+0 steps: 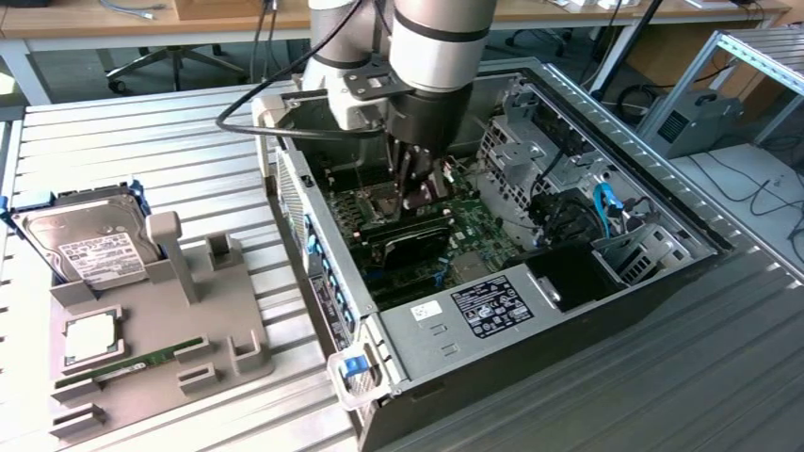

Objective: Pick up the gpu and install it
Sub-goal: 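Press down on the gpu until it lock into place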

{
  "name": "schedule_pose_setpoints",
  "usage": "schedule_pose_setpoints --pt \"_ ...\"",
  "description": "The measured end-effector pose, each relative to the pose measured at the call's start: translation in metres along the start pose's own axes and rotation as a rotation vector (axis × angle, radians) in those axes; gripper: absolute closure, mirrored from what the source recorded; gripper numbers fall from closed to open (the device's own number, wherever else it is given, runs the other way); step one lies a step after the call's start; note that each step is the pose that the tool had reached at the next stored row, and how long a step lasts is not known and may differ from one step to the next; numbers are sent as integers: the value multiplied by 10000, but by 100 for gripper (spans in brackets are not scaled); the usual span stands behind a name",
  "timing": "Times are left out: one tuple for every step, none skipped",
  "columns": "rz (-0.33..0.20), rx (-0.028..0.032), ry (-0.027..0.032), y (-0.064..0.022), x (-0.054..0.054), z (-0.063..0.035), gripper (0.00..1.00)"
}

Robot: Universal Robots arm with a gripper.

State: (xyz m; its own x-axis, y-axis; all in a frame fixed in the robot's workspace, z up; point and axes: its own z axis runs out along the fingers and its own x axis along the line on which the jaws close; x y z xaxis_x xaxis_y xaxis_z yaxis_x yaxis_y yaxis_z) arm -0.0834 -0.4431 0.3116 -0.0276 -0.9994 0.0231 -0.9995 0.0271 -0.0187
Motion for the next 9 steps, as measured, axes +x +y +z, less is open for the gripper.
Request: schedule_pose_setpoints --pt "-1 -28 1 -73 -2 1 89" --pt "-1 -43 2 -113 -3 2 89" --pt "-1 -65 2 -177 -5 3 89" --pt "-2 -87 3 -225 -6 4 89" --pt "-3 -114 4 -275 -8 5 89" --pt "-3 -138 4 -328 -9 6 89" --pt "-4 -160 5 -382 -11 7 89" --pt "-4 -174 3 -421 -12 7 89" --pt "-5 -183 2 -453 -12 8 89"
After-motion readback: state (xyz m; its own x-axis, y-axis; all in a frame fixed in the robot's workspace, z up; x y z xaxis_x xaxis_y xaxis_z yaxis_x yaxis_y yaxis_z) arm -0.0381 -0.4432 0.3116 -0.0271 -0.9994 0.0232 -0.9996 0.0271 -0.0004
